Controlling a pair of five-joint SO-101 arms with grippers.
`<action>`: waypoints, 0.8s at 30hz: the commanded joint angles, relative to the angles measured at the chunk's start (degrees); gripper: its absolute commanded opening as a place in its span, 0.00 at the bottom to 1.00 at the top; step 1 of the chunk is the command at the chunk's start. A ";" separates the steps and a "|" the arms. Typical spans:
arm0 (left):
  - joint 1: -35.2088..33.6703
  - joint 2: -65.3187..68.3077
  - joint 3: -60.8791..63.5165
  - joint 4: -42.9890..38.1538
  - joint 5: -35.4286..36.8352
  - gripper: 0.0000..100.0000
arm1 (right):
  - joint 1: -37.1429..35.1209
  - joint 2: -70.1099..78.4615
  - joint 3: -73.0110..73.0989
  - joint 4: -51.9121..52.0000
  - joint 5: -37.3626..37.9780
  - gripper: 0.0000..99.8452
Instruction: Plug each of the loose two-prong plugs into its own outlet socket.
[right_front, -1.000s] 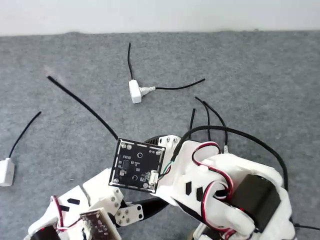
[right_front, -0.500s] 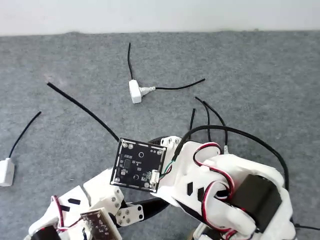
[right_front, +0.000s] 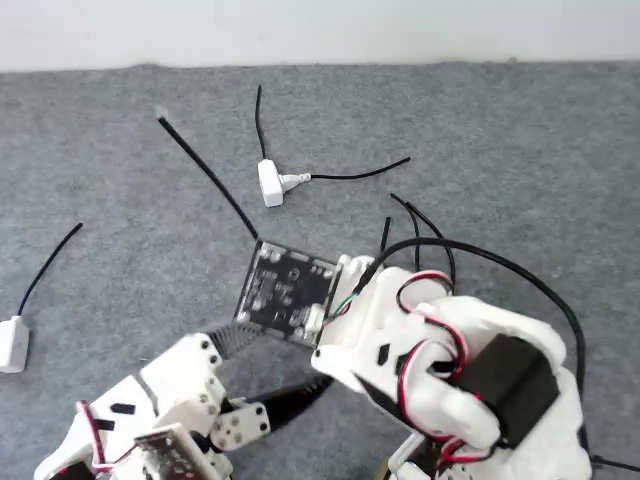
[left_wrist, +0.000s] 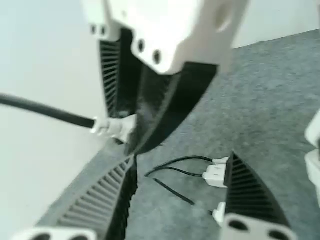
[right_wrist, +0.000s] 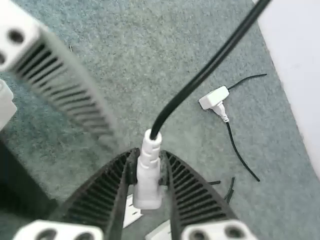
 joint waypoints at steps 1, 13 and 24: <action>-3.25 -0.97 -1.54 -2.90 -0.62 0.27 | 0.84 -0.40 -0.26 2.07 0.53 0.01; -3.69 -0.97 -1.45 -3.69 -0.70 0.27 | 0.84 -0.40 5.19 1.45 -0.62 0.01; -0.79 -0.97 -1.45 -3.25 -0.53 0.27 | 0.84 -0.40 9.93 -3.82 -0.70 0.01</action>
